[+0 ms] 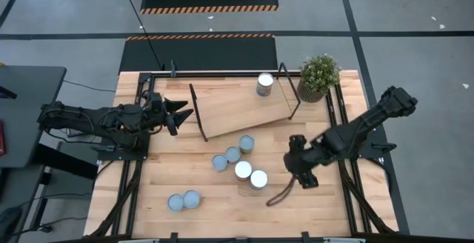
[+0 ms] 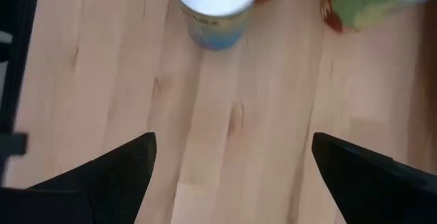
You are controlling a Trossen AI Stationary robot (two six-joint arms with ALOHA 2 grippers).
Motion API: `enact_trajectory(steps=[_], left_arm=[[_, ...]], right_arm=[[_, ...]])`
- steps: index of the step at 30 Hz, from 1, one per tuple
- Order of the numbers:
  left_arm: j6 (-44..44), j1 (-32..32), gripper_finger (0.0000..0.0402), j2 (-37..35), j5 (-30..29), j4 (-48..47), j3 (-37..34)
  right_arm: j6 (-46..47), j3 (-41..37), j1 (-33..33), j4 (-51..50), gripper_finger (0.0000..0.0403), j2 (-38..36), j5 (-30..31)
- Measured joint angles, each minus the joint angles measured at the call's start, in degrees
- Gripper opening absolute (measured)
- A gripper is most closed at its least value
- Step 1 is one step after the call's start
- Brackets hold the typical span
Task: Pick and place cans onto a shelf
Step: Put the blue can on the shelf
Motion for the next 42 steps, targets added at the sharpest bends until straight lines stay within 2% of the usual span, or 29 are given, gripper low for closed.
enact_trajectory(steps=[3, 7, 11, 15, 19, 23, 29, 34, 39, 42], left_arm=[[-4.37, 0.00, 0.0274, 0.65, 0.11, -0.79, 0.00], [-13.23, 0.00, 0.0274, 1.85, 1.32, -1.34, -0.02], [-16.35, 0.00, 0.0274, 3.39, 4.77, -1.83, -0.04], [-18.62, 0.03, 0.0274, 5.61, 15.03, -3.84, -0.07], [-23.38, -1.99, 0.0274, 8.12, 28.26, -5.00, -0.09], [-28.08, -7.02, 0.0274, 10.07, 34.23, -4.54, -0.09], [-37.78, -17.54, 0.0271, 12.42, 32.97, 0.47, -0.07], [-44.95, -26.22, 0.0240, 16.18, 29.13, 4.25, 0.31], [-47.61, -32.30, 0.0202, 22.77, 28.84, -5.55, 8.14], [-45.15, -34.72, 0.0181, 27.57, 28.79, -19.71, 16.80]], right_arm=[[0.54, -3.09, 2.18, 3.54, 0.0400, 0.51, 3.85], [4.71, -3.94, 2.27, 5.81, 0.0400, 1.56, 3.66], [6.88, -3.97, 2.66, 8.54, 0.0400, 1.89, 5.90], [6.92, -3.97, 2.80, 9.51, 0.0400, 2.42, 10.89], [6.90, -3.97, 2.30, 12.43, 0.0400, 2.46, 10.47], [6.03, -3.97, 1.55, 13.34, 0.0400, 2.46, 8.37], [6.03, -3.97, 0.68, 12.10, 0.0394, 2.47, 8.33], [4.54, -3.97, -0.29, 13.60, 0.0387, 2.46, 8.23], [3.17, -3.97, -1.53, 13.69, 0.0385, 2.46, 8.21], [2.66, -3.95, -1.99, 13.82, 0.0385, 2.46, 8.17]])
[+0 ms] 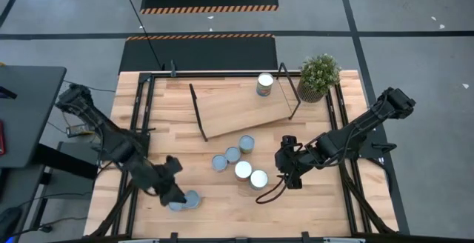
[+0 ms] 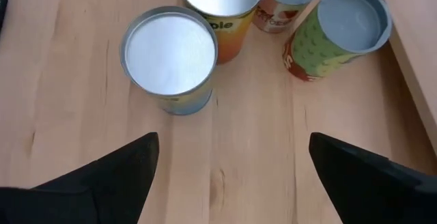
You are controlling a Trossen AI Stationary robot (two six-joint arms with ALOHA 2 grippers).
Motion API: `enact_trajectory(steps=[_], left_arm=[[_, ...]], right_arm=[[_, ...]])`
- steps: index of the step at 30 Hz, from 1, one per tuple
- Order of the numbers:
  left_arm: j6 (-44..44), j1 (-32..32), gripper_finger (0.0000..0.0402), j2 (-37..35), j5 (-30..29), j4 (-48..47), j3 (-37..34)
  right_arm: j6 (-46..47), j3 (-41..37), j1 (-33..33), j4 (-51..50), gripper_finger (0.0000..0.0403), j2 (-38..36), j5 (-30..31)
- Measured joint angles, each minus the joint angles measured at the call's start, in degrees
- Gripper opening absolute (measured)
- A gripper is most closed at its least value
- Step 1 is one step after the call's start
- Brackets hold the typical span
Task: Pick and place cans onto a shelf
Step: Put the blue can on the shelf
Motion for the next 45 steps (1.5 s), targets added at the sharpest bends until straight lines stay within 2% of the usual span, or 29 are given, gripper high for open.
enact_trajectory(steps=[4, 8, 13, 21, 27, 30, 37, 45], left_arm=[[2.37, -2.75, 0.0158, 6.30, -0.98, -19.36, 9.40], [2.05, -3.22, 0.0151, 9.95, -2.88, -26.09, 10.94], [3.33, 1.37, 0.0169, 11.98, -2.67, -24.65, 10.70], [13.44, 10.83, 0.0222, 13.38, -3.53, -20.95, 10.68], [22.63, 15.22, 0.0258, 16.55, -3.98, -15.77, 10.63], [24.94, 16.87, 0.0260, 17.81, -3.96, -12.56, 10.65], [24.94, 18.49, 0.0241, 18.49, -4.19, -11.56, 10.63], [26.07, 18.89, 0.0223, 18.49, -4.43, -10.60, 10.63]], right_arm=[[-2.18, 0.00, -1.04, 0.44, 0.0385, 0.00, 0.18], [-3.25, 0.00, -2.80, 1.51, 0.0385, 0.00, 0.08], [-3.21, 1.46, -4.41, 1.64, 0.0387, 0.00, -5.16], [-3.28, 2.32, -4.45, 3.04, 0.0393, 0.02, -4.75], [-2.87, 1.52, -4.67, 6.03, 0.0399, 0.04, -4.97], [-2.64, 0.02, -4.16, 7.46, 0.0399, 0.06, -4.88], [0.17, -7.04, -1.24, 13.70, 0.0400, 0.11, -4.51], [-1.76, -18.88, 0.18, 34.84, 0.0400, 0.11, -2.57]])
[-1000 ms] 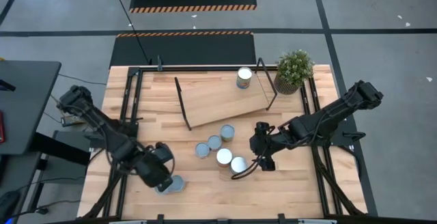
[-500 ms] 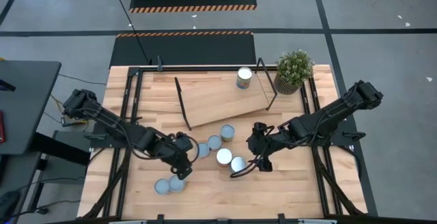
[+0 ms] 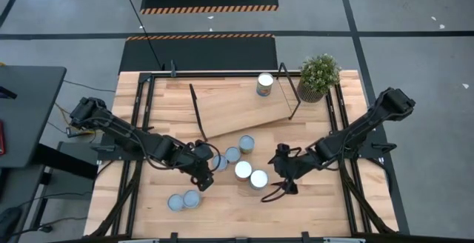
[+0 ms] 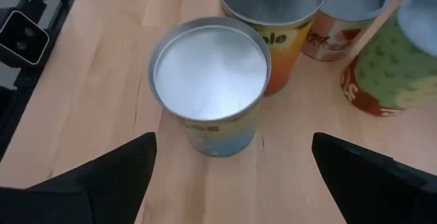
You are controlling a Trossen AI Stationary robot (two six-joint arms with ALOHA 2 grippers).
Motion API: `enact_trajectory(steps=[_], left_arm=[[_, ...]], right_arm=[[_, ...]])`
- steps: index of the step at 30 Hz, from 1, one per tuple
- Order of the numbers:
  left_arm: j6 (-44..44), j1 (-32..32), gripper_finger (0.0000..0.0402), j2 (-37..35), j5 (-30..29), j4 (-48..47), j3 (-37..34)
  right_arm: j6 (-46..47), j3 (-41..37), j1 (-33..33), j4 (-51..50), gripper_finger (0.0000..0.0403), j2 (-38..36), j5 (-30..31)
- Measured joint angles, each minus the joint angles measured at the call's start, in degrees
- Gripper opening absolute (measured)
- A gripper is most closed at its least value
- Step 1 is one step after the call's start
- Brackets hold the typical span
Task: Pick and place cans onto a shelf
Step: Put the blue can on the shelf
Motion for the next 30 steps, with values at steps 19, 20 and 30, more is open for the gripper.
enact_trajectory(steps=[19, 20, 30], left_arm=[[1.50, 0.49, 0.0222, -0.07, -0.11, -0.12, 0.00], [1.51, 0.46, 0.0222, -0.07, 0.19, -0.31, 0.00], [1.54, 0.48, 0.0222, -0.09, 1.59, -0.25, 0.00]], right_arm=[[-11.90, -6.72, -1.62, 21.63, 0.0400, 9.18, -3.67], [-11.96, -6.72, -1.61, 22.83, 0.0400, 9.93, -3.42], [-11.63, -6.72, -1.95, 30.96, 0.0400, 12.56, -2.55]])
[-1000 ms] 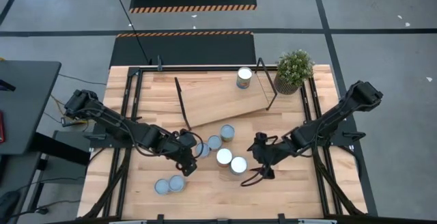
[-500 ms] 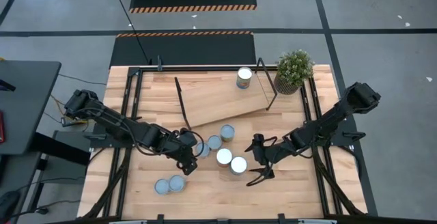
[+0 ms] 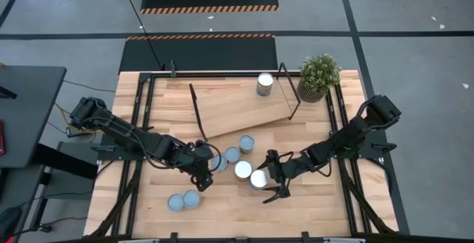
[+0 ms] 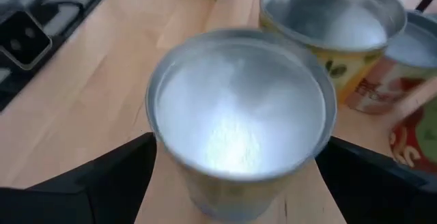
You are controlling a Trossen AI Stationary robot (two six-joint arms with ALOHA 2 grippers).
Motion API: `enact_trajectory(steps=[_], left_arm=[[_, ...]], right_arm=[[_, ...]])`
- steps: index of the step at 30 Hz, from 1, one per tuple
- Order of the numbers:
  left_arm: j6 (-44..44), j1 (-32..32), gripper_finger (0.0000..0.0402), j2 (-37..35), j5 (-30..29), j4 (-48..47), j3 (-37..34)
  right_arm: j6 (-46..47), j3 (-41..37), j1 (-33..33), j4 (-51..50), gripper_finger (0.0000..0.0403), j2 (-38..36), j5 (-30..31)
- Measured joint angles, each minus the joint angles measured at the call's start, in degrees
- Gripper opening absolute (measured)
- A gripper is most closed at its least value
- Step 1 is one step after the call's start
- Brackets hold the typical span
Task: Pick and place cans onto a shelf
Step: Put the blue can on the shelf
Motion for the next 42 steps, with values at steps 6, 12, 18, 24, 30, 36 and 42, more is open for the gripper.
enact_trajectory(steps=[6, 12, 18, 24, 30, 36, 42], left_arm=[[-0.11, 0.07, 0.0222, 0.00, -0.01, 0.49, 0.00], [-1.40, 0.04, 0.0222, 0.00, 0.01, 1.39, 0.00], [-2.32, 0.04, 0.0222, 0.00, 0.00, 1.34, 0.00], [-3.32, 0.04, 0.0220, 0.00, 0.00, 1.34, 0.00], [-2.63, 1.80, 0.0212, 0.00, -0.32, 1.79, 0.00], [-0.08, 4.39, 0.0203, 0.00, -0.43, 6.45, 0.00], [7.58, 7.45, 0.0193, 0.00, -0.43, 9.28, 1.62]], right_arm=[[0.00, 0.04, 0.00, 3.73, 0.0398, 1.23, -0.27], [1.50, 0.02, 0.00, 3.96, 0.0361, 1.45, 0.21], [4.28, 0.02, 0.00, 2.89, 0.0323, 0.09, -0.44], [7.70, 0.00, 0.00, -5.57, 0.0321, -6.45, -0.71], [7.67, 0.02, -0.87, -20.16, 0.0322, -17.01, 2.07], [7.20, 0.02, -3.67, -27.50, 0.0322, -25.33, 12.78], [2.56, 0.02, -12.14, -25.06, 0.0323, -26.59, 18.24]])
